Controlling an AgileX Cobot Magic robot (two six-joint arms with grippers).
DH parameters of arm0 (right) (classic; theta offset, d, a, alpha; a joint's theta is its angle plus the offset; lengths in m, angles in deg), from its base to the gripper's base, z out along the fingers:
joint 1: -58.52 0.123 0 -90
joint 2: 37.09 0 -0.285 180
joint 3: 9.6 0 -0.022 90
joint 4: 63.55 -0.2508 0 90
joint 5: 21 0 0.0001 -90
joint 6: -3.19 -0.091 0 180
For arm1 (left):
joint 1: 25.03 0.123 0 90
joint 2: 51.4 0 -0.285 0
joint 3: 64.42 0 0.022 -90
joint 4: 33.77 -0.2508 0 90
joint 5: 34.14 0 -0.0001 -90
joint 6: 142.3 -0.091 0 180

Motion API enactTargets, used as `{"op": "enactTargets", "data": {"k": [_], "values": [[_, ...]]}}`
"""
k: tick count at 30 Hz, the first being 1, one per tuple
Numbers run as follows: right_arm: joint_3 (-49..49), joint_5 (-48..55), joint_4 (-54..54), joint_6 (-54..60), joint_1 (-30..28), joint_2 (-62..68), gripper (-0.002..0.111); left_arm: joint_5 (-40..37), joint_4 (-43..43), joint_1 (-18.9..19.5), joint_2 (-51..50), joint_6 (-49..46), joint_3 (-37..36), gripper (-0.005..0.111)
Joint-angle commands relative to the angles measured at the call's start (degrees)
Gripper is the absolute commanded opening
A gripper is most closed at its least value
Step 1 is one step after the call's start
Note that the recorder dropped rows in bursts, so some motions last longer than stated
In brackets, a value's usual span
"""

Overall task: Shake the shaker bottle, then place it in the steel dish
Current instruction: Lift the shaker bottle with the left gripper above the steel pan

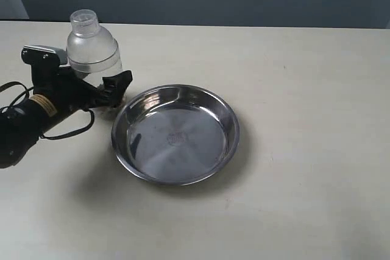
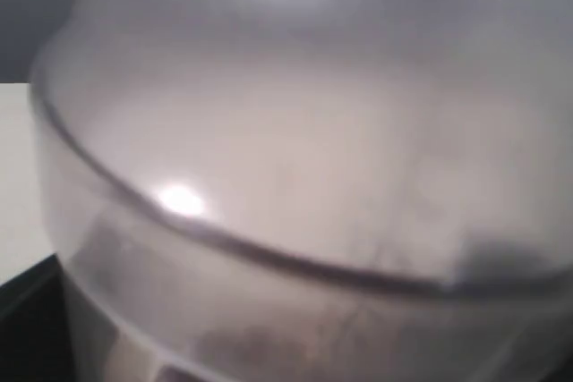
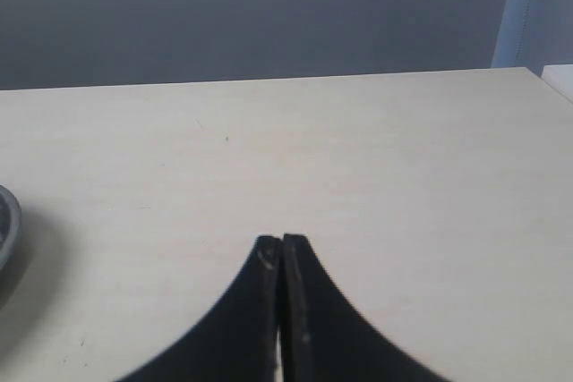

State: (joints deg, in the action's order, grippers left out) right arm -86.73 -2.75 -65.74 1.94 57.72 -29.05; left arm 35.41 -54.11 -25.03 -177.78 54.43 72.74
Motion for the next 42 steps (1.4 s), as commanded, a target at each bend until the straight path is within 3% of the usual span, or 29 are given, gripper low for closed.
{"op": "enactTargets", "data": {"k": [1,4,9,19,25,32,42], "values": [[-0.1,-0.7,-0.1,0.1,0.2,-0.2,-0.001,0.4,1.2,0.0,-0.9,-0.5,0.4,0.105],[-0.1,-0.7,-0.1,0.1,0.2,-0.2,-0.001,0.4,1.6,0.0,-0.9,-1.2,0.7,0.101],[-0.1,-0.7,-0.1,0.1,0.2,-0.2,-0.001,0.4,-2.3,0.0,-0.9,-1.2,2.5,0.080],[-0.1,-0.7,-0.1,0.1,0.2,-0.2,-0.001,0.4,-3.5,0.0,-0.9,-0.9,2.8,0.073],[-0.1,-0.7,-0.1,0.1,0.2,-0.2,-0.001,0.4,-7.1,0.0,-0.9,2.6,2.8,0.032],[-0.1,-0.7,-0.1,0.1,0.2,-0.2,-0.001,0.4,-7.0,0.0,-0.9,2.6,2.8,0.001],[-0.1,-0.7,-0.1,0.1,0.2,-0.2,-0.001,0.4,-3.7,0.0,4.6,3.2,2.8,0.000]]}}
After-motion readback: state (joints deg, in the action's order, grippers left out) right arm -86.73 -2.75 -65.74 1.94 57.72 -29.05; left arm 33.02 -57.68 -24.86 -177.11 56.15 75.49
